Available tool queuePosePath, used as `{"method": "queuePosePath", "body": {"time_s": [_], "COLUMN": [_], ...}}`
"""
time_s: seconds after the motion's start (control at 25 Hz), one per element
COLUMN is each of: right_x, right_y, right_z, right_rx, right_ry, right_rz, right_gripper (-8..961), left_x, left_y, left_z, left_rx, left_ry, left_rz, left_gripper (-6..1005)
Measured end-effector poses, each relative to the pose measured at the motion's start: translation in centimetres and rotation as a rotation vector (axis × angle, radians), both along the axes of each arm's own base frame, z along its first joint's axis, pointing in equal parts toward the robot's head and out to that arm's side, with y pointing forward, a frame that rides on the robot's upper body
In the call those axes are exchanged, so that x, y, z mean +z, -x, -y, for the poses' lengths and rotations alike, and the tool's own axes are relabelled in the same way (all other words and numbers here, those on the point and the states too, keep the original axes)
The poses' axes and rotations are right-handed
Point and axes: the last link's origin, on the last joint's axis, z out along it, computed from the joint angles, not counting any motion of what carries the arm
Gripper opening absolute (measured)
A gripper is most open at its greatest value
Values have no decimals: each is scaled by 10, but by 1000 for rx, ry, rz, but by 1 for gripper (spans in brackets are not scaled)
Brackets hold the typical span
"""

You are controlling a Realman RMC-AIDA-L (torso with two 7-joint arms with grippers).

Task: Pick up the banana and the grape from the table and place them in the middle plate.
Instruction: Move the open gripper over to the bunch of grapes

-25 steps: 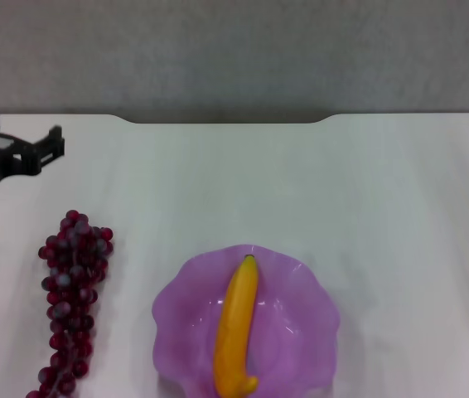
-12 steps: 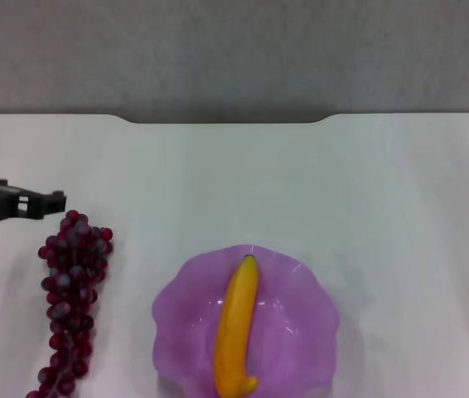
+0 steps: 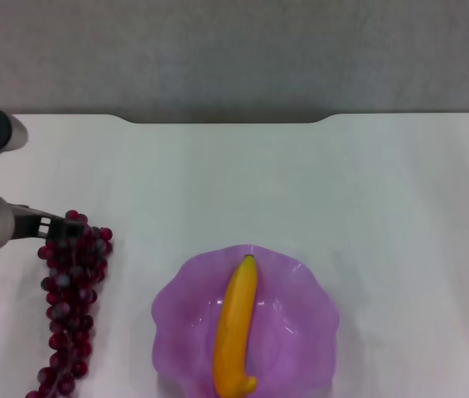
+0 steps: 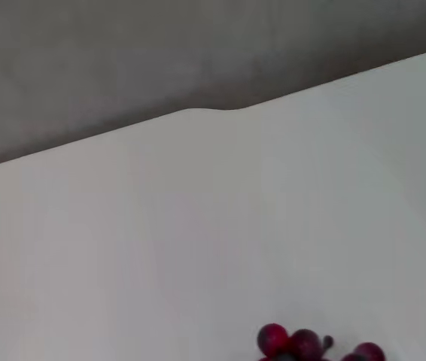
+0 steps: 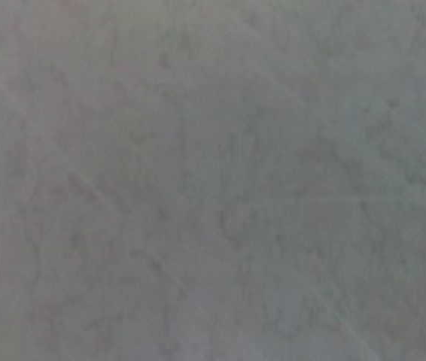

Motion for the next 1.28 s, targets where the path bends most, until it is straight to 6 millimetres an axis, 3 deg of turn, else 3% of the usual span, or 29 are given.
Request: {"method": "queuePosePath", "body": {"time_s": [0.64,1.04,1.28], "right_x": [-4,-14,-14], "right_y": [2,-30,-37], "right_z": [-2,-3,-5], "right_rx": [7,-79,-96], "right_ry": [10,28,28], "right_rz": [2,20,25], "right_gripper": [578,585,586], "left_x": [-29,-33,-32], "left_y": [-12,-16,-16], "left_z": [-7,-9,-10], "left_rx": [-51,-66,-70], "left_ry": [79,90,83], "left_rz": [36,51,47], "left_gripper": [853,853,852]}}
